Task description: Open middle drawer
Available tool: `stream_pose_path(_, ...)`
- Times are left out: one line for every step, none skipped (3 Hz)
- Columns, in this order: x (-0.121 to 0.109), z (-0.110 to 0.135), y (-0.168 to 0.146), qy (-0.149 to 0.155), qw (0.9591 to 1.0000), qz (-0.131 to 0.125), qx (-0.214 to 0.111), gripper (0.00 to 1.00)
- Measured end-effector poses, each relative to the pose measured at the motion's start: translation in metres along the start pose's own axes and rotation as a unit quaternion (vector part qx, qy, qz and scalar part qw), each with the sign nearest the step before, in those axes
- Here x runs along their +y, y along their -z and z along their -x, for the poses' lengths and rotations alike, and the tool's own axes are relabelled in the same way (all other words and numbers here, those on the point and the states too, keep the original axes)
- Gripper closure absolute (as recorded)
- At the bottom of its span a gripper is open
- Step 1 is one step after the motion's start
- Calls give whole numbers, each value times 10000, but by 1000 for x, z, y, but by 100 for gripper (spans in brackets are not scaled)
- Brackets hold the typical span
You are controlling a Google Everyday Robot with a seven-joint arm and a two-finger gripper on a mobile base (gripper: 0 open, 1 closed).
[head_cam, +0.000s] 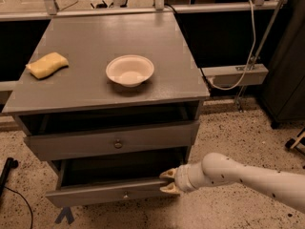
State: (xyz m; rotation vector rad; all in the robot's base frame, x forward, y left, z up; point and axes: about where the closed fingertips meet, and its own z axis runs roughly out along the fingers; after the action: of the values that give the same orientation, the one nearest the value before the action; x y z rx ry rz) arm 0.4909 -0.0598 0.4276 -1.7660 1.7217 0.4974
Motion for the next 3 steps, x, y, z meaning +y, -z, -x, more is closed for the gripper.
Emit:
stream_pose_path(0, 0, 0, 0, 10000, 1, 0, 60)
stream_pose_path(0, 0, 1, -1, 10000, 1, 0, 58)
stream_pose_path(26, -17, 10, -150, 9998, 141, -12, 44)
